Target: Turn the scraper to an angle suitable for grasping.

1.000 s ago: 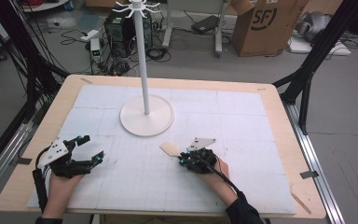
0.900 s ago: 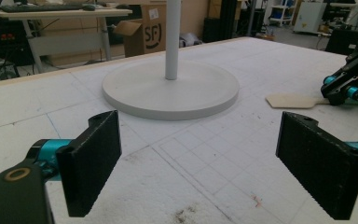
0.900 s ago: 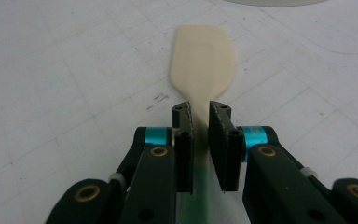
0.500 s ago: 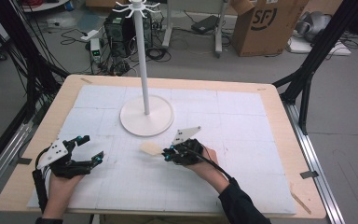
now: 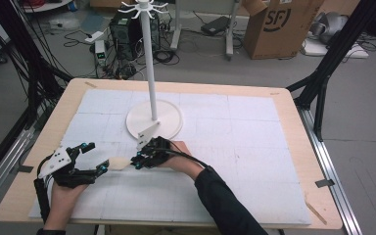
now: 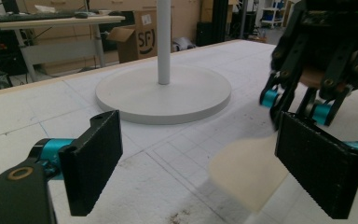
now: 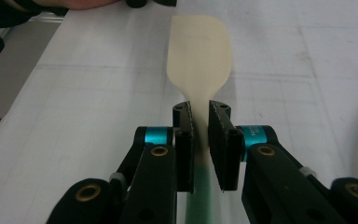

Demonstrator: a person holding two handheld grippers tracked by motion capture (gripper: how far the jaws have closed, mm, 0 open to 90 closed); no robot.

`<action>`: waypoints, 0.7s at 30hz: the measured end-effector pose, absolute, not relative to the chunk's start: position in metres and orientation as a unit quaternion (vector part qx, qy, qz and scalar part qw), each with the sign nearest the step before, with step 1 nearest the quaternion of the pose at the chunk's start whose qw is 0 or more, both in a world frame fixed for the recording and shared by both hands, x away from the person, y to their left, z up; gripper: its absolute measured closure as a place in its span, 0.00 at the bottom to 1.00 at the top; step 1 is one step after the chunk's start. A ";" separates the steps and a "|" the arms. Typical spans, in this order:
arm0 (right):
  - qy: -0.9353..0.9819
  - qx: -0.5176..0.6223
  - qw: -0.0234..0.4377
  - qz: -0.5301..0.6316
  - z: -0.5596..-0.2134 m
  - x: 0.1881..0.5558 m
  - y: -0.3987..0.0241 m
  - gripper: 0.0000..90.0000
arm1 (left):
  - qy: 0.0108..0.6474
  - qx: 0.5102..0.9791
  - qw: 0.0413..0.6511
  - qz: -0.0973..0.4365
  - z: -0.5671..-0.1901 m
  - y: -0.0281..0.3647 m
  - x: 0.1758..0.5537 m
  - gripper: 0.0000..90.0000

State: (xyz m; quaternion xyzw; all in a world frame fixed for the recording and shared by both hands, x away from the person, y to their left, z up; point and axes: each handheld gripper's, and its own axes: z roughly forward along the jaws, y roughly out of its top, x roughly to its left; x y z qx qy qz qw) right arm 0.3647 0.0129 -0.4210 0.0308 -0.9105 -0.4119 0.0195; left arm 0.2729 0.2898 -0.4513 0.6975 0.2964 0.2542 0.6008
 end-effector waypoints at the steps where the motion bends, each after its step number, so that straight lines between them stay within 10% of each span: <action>1: -0.913 0.038 0.021 -0.406 -0.424 0.365 0.020 0.90 | 0.297 0.698 0.600 0.254 -0.451 0.290 0.273 0.17; 7: -0.924 0.053 0.020 -0.379 -0.443 0.364 0.044 0.86 | 0.296 0.699 0.600 0.254 -0.451 0.290 0.273 0.17; 12: -0.918 0.028 0.006 -0.395 -0.430 0.363 0.033 0.54 | 0.298 0.696 0.603 0.253 -0.452 0.290 0.273 0.17; 21: -0.875 -0.074 -0.095 -0.468 -0.391 0.347 -0.083 0.31 | 0.300 0.695 0.603 0.253 -0.452 0.291 0.273 0.17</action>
